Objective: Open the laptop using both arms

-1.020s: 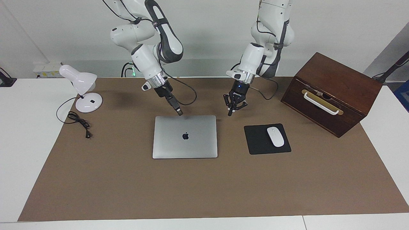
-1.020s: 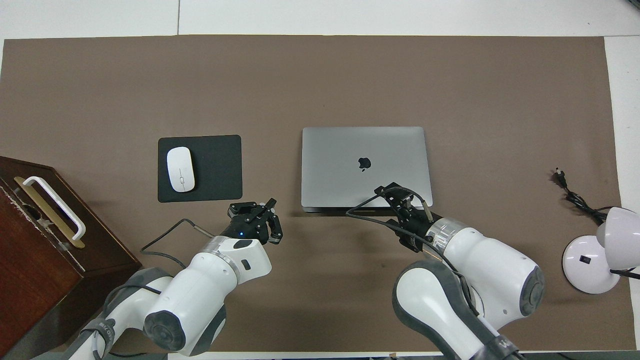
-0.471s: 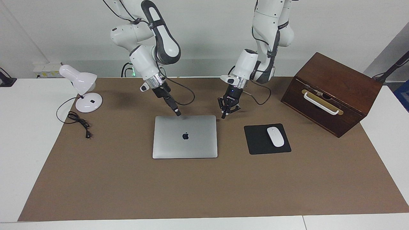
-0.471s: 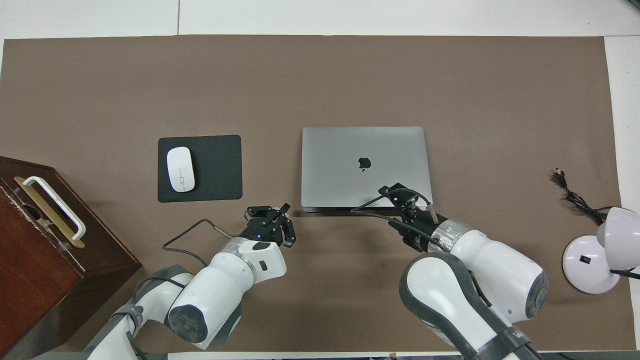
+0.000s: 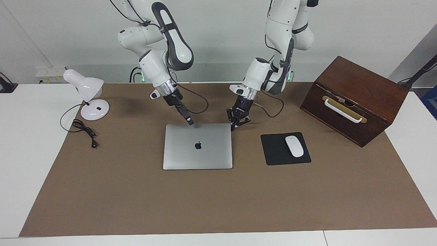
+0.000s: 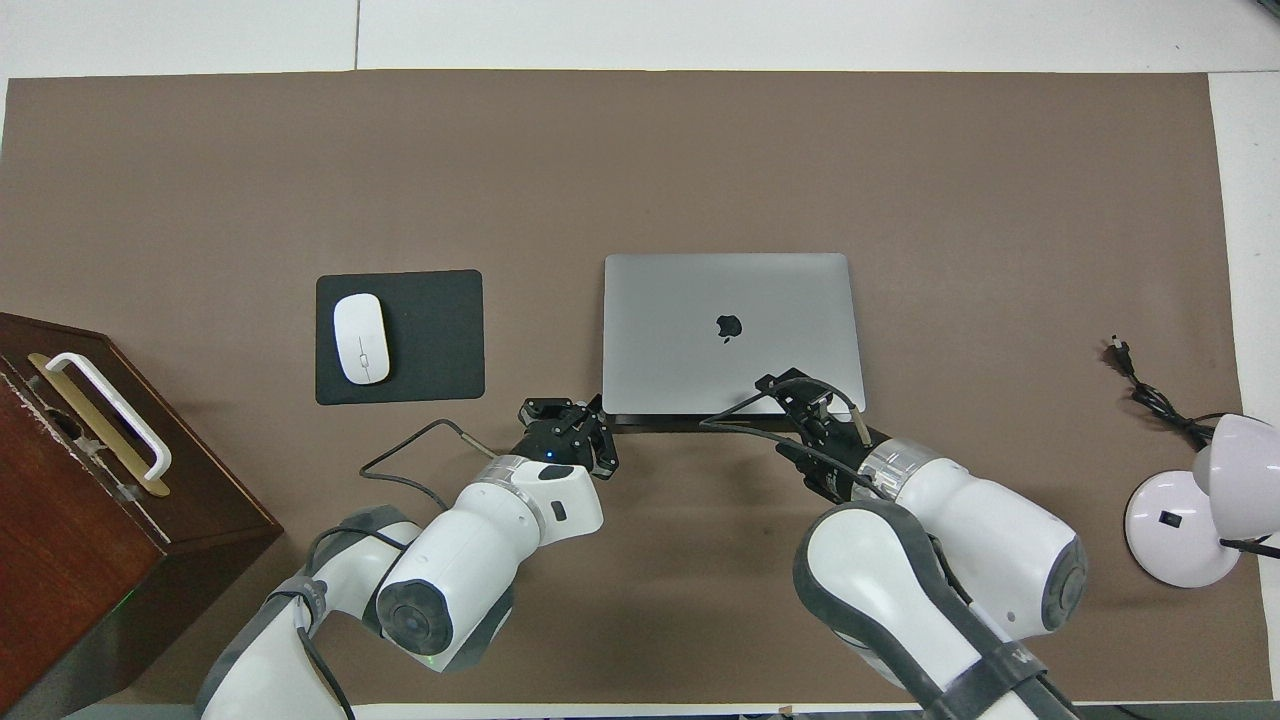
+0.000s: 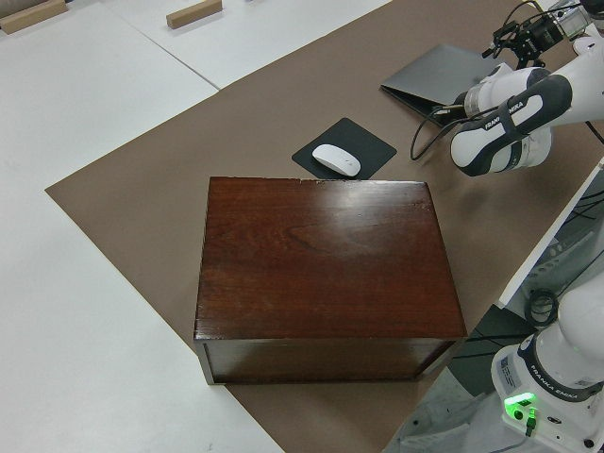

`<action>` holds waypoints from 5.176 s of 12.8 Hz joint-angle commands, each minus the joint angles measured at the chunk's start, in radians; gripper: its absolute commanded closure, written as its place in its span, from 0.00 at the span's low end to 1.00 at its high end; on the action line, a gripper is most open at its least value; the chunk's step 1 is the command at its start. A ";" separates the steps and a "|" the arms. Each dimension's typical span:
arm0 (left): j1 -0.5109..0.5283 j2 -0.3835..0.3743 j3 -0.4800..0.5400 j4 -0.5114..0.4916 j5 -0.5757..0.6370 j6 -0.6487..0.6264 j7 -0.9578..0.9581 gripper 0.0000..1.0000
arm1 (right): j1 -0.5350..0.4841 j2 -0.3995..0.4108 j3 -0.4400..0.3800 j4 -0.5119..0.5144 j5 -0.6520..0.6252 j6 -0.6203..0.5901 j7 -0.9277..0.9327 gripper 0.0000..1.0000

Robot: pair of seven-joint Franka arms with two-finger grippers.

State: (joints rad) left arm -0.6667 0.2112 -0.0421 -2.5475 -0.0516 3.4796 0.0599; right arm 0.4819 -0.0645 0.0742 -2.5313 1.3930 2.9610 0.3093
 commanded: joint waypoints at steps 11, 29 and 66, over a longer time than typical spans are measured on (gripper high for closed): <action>-0.040 0.083 0.018 0.065 -0.011 0.024 0.020 1.00 | 0.018 0.132 0.003 0.117 0.040 0.039 -0.056 0.00; -0.040 0.089 0.019 0.066 -0.010 0.022 0.029 1.00 | 0.021 0.239 0.003 0.308 0.046 0.078 -0.058 0.00; -0.033 0.102 0.021 0.102 -0.060 0.022 0.028 1.00 | -0.008 0.307 -0.005 0.876 -0.054 0.115 0.021 0.00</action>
State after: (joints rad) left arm -0.6865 0.2754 -0.0336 -2.4834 -0.0722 3.4847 0.0733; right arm 0.4815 0.2281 0.0758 -1.7159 1.3670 3.0630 0.3132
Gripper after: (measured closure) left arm 0.991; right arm 0.000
